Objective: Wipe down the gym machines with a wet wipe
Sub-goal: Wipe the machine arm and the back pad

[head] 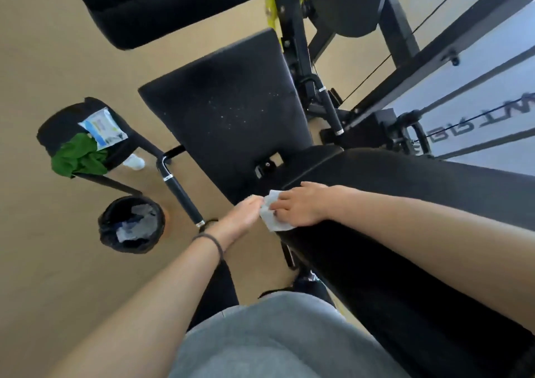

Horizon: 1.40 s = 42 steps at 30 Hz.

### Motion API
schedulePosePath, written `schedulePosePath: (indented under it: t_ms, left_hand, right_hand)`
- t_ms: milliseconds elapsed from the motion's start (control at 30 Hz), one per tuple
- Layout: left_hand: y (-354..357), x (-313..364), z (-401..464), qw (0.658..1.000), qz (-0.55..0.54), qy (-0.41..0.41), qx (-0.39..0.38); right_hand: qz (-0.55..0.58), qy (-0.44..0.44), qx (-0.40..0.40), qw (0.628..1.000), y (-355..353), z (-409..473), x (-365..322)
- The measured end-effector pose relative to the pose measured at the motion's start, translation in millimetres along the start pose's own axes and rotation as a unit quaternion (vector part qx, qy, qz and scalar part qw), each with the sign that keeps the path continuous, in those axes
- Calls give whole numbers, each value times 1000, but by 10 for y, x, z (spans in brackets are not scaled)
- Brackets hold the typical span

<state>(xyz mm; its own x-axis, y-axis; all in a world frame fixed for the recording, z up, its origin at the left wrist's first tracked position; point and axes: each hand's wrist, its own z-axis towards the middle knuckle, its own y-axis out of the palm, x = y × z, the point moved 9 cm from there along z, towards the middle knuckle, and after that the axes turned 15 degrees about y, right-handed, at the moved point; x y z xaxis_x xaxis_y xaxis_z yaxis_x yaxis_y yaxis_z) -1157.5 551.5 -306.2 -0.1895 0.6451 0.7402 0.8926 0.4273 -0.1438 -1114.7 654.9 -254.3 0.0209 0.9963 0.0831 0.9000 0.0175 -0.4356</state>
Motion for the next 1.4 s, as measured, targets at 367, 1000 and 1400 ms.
schedulePosePath:
  t_ms: [367,1000,1400]
  left_hand:
    - [-55,-225,365,996,34,-37,-71]
    - [0,-19,387,985,129,-54,-100]
    - [6,3,388,981,140,-74,-109]
  right_hand:
    - [-19,90,-10,996,-81,722,344]
    - [-4,73,5,997,-85,612,525]
    - [35,320,6,947,36,661,1788]
